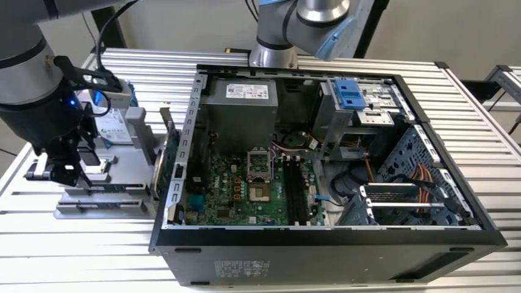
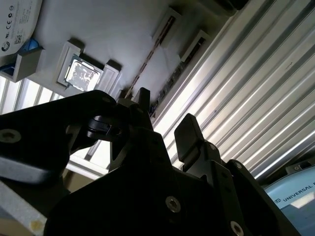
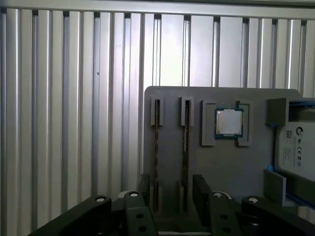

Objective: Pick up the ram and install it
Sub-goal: 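Pick up the ram and move it above insertion slot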

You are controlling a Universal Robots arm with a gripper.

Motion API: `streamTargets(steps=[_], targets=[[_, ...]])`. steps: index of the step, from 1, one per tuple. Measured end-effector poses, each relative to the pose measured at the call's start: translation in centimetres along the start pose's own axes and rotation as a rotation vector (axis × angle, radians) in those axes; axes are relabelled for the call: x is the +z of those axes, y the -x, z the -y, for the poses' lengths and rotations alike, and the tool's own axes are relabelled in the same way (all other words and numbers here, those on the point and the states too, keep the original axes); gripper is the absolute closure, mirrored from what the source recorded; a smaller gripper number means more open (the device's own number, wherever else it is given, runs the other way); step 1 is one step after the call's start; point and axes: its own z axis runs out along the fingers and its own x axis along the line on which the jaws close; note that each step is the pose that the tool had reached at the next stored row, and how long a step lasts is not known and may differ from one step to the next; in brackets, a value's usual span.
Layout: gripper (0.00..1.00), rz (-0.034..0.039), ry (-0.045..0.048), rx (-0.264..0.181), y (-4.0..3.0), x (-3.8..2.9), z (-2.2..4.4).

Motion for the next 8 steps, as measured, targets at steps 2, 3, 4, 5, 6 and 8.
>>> streamTargets(steps=[2, 3, 4, 5, 6, 8], targets=[[0.0, 0.0, 0.0, 0.0, -0.01, 0.26, 0.01], [0.0, -0.0001, 0.0, 0.0, -0.01, 0.37, 0.01], [0.0, 0.0, 0.0, 0.0, -0.02, 0.51, 0.02], [0.0, 0.0, 0.0001, 0.0, -0.03, 0.62, 0.02], [0.0, -0.0001, 0.0002, 0.0, -0.05, 0.75, 0.02], [0.0, 0.0, 0.0, 0.0, -0.1, 1.01, 0.04]])
